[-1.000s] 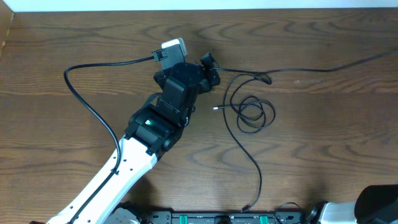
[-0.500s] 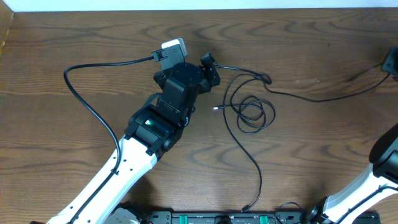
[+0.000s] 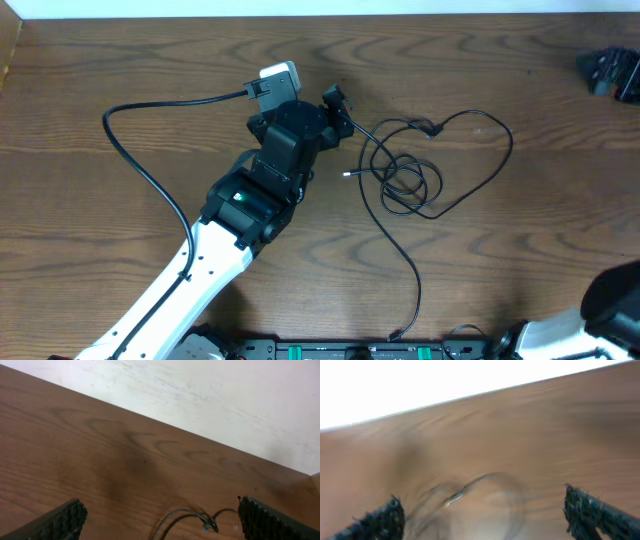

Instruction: Untangle cables

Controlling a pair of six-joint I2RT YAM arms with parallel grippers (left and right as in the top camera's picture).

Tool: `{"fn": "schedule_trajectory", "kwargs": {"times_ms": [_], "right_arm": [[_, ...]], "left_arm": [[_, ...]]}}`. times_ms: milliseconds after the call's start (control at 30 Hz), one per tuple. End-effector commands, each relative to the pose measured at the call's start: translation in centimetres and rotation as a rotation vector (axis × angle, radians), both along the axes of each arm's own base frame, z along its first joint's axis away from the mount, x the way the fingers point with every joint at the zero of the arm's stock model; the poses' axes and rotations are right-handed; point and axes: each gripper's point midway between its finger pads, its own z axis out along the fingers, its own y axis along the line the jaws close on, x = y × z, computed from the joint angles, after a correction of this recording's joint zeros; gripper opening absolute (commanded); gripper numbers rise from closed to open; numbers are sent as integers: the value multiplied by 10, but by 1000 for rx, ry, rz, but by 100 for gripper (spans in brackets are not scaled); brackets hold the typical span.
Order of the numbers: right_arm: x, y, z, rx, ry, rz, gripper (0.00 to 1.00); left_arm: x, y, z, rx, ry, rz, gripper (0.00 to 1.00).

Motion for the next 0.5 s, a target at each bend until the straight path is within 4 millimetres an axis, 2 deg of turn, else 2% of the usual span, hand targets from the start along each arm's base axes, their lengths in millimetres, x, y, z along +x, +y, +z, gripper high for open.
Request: {"fn": "schedule_trajectory", "kwargs": {"times_ms": [0,133,300,333,467], "right_arm": [[-34,97,42,183,-254,512,99],[-63,148,26,177,-223,709,98],[-91,212,20,168,-209,943,93],[-95,223,18,159,-199,978,99],[-111,263,9,124,-161,1109,99]], "left_arm": [[1,1,-1,3,0,7,98],[1,1,-1,3,0,7,98],[1,1,-1,2,0,7,98],[1,1,-1,3,0,7,98],[1,1,-1,3,0,7,98]]}}
